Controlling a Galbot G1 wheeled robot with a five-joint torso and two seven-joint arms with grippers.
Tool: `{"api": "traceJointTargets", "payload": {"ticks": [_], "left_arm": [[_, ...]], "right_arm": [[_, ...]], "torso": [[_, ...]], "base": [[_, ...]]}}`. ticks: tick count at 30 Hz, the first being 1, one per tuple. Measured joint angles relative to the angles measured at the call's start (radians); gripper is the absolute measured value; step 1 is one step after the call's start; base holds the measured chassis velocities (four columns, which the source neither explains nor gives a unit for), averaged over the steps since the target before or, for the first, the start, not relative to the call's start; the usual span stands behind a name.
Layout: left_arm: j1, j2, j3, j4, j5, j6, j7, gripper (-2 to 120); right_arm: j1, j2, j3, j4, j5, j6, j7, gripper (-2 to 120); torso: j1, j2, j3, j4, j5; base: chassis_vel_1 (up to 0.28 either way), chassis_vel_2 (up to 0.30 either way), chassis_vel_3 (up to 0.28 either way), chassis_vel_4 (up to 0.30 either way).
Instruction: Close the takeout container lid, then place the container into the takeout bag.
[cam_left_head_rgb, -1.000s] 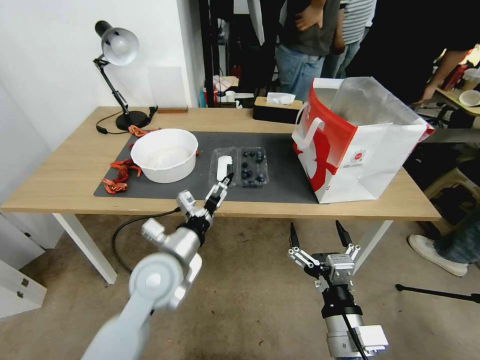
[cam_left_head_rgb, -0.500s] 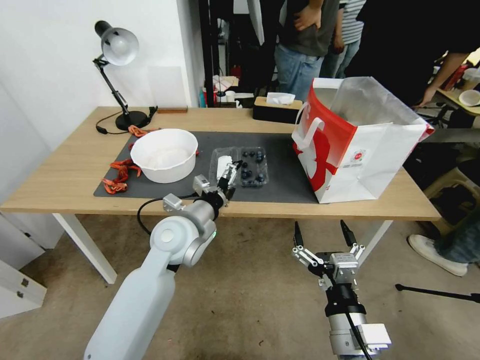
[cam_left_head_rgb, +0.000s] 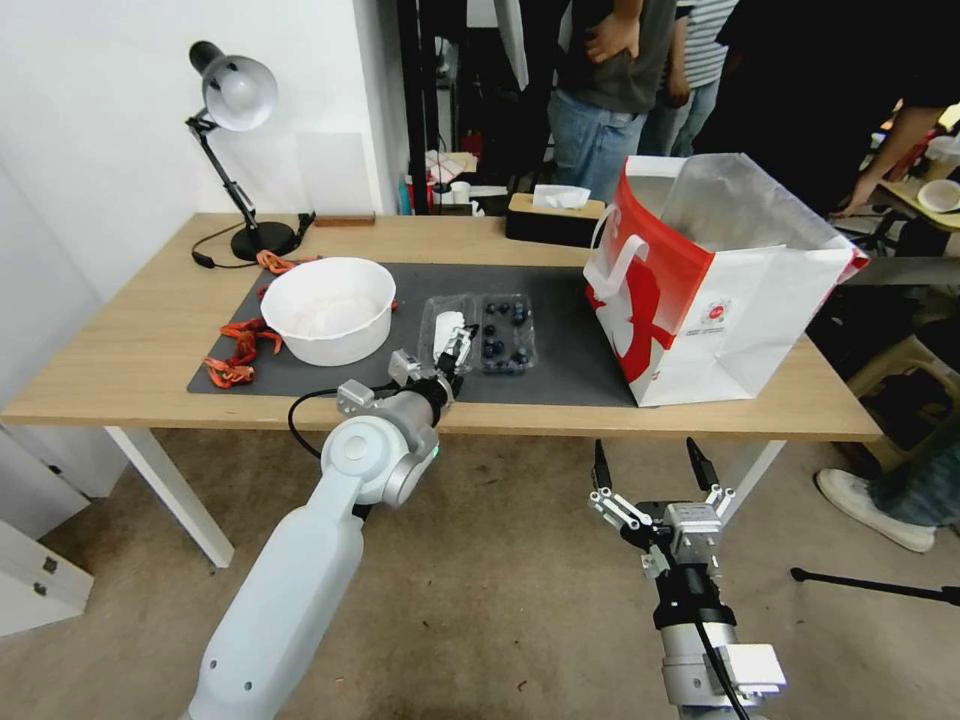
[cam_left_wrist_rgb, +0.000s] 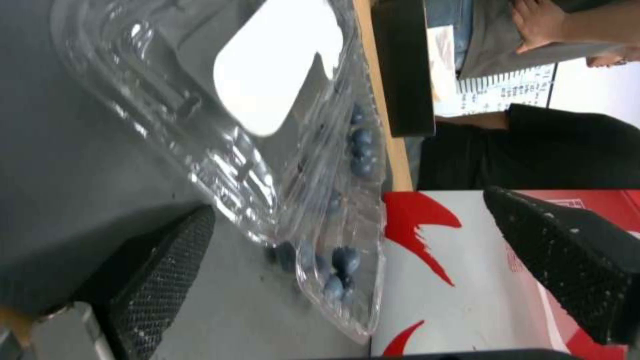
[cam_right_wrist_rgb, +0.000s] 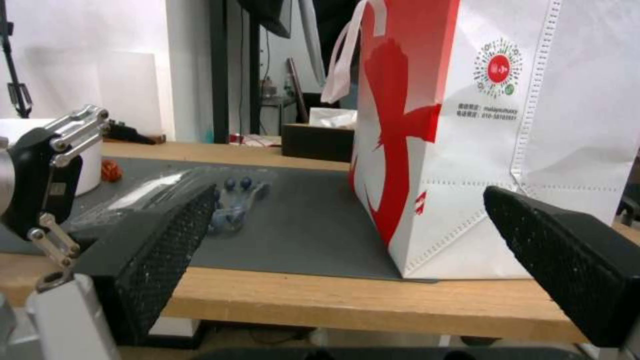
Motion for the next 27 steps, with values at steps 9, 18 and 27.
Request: {"api": "traceJointTargets", "payload": {"ticks": [9,18,27], "left_arm": [[-0.001,0.01,0.018,0.013,0.074,-0.027,0.056,100],[0.021,0.031,0.08,0.002,0.268,-0.087,0.197,100],[0.009,0.055,0.134,-0.007,0.389,-0.132,0.277,100]], "right_arm": [[0.004,0.001,-0.004,-0.006,0.001,0.0,0.0,100],[0.001,0.005,-0.006,-0.009,-0.002,0.004,0.0,100],[-0.005,0.011,-0.006,-0.01,-0.01,0.007,0.0,100]], "torso": [[0.0,0.0,0.0,0.0,-0.0001],[0.0,0.0,0.0,0.0001,0.0],[0.0,0.0,0.0,0.0,0.0]], "base": [[0.0,0.0,0.0,0.0],[0.0,0.0,0.0,0.0],[0.0,0.0,0.0,0.0]]}}
